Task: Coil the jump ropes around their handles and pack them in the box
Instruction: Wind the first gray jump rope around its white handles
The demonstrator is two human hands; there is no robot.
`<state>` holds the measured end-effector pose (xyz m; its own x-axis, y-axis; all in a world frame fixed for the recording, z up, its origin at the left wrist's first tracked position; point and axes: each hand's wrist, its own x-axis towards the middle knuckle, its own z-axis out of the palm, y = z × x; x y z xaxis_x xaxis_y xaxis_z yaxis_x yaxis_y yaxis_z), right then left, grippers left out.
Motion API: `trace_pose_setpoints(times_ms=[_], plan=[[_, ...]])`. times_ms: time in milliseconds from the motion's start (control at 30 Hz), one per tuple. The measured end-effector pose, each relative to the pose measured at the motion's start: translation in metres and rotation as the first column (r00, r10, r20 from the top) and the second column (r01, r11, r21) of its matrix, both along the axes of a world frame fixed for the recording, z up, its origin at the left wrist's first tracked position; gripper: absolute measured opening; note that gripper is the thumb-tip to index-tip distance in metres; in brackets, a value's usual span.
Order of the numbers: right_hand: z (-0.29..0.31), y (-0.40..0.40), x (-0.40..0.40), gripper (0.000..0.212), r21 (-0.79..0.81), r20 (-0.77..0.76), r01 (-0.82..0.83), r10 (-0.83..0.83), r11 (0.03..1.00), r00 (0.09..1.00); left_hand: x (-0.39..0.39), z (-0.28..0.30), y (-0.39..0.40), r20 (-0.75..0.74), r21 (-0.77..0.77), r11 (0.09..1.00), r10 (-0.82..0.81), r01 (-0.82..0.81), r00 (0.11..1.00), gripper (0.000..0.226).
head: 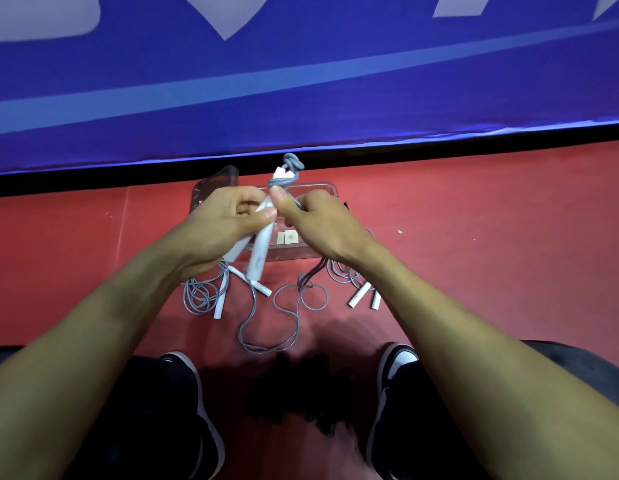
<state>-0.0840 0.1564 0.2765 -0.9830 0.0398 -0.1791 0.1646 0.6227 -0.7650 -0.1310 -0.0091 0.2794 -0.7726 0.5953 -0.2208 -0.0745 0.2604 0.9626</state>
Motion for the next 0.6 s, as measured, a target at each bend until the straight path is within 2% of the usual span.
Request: trace_pose_setpoints(times_ms=[133,200,333,367,433,533,600], plan=[[0.001,0.002,0.001,0.073,-0.058,0.003,-0.043,0.043,0.997,0.999,-0.002,-0.001,-0.003,-0.295,-0.225,0.969,0.03,-0.1,0.955,0.024],[0.004,0.002,0.001,0.068,-0.091,-0.035,-0.054,0.051,0.994,0.998,-0.004,-0.001,-0.005,-0.297,-0.224,0.969,0.035,-0.105,0.954,0.028],[0.003,0.001,-0.001,0.062,-0.144,-0.078,-0.076,0.065,0.987,0.995,-0.002,0.005,-0.004,-0.219,-0.252,0.967,-0.017,-0.039,0.976,0.057],[0.002,0.001,-0.002,0.062,-0.129,-0.078,-0.07,0.061,0.989,0.995,-0.001,0.003,-0.003,-0.189,-0.23,0.973,-0.01,-0.034,0.982,0.057],[0.001,0.001,-0.002,0.061,-0.074,-0.094,-0.048,0.041,0.996,0.995,0.003,0.001,0.0,-0.206,-0.227,0.973,-0.001,-0.047,0.978,0.041],[0.001,0.0,-0.001,0.062,-0.03,-0.111,-0.002,-0.002,1.0,0.994,0.01,-0.001,0.005,-0.359,-0.364,0.928,-0.064,-0.077,0.931,0.03],[0.001,-0.001,-0.001,0.064,-0.009,-0.131,0.015,-0.016,1.0,0.991,0.011,-0.002,0.005,-0.41,-0.43,0.897,-0.091,-0.105,0.908,0.027]])
